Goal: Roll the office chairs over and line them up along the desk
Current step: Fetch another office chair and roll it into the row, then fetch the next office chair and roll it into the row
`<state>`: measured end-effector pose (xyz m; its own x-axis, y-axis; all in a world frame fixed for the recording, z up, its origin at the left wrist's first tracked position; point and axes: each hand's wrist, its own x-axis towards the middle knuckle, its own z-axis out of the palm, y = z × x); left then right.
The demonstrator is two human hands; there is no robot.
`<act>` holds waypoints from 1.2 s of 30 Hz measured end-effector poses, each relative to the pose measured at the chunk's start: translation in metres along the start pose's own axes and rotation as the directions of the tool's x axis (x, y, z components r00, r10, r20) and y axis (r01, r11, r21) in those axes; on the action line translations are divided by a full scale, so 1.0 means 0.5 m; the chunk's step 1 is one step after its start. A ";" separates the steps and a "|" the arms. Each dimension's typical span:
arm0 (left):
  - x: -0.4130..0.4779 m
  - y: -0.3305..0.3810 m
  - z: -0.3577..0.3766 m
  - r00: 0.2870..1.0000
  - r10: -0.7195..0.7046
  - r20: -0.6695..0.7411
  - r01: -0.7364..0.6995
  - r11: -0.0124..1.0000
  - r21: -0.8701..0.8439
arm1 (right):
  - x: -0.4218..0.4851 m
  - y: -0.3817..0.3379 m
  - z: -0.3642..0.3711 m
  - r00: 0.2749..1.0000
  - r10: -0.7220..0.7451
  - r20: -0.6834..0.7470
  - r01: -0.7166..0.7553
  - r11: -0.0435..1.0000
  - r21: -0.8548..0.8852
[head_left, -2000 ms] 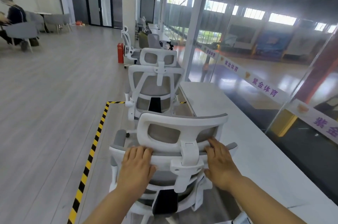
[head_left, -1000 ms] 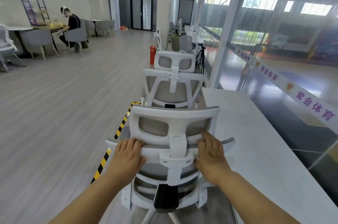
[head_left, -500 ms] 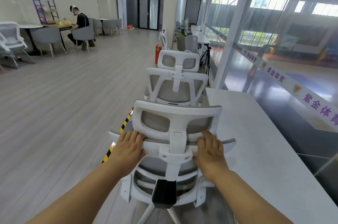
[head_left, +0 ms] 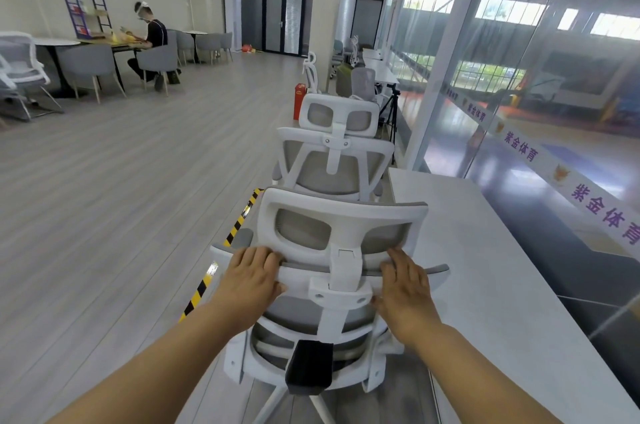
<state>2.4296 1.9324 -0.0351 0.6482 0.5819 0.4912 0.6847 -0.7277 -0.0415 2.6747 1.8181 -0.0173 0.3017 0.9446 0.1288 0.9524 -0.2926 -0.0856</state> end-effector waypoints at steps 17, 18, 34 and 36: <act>-0.040 -0.027 -0.049 0.975 -0.105 0.198 0.111 0.994 -0.019 | -0.025 -0.118 -0.057 0.708 -0.480 -0.518 0.592 0.803 0.065; -0.055 -0.034 -0.059 0.972 -0.119 0.201 0.124 0.992 -0.014 | -0.023 -0.151 -0.058 0.659 -0.538 -0.527 0.651 0.758 0.040; -0.700 -0.353 -0.467 0.601 -0.724 0.337 0.664 0.688 0.293 | -0.203 -0.976 -0.026 0.295 -0.948 0.121 0.947 0.307 0.092; -0.827 -0.380 -0.536 0.514 -0.803 0.303 0.731 0.594 0.334 | -0.272 -1.098 -0.019 0.193 -0.971 0.143 0.975 0.206 0.081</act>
<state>1.9419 1.7328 0.0029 -0.1156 0.9930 0.0221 0.9924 0.1146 0.0438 2.1112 1.8487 0.0213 -0.8725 0.4875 -0.0332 0.4867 0.8731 0.0285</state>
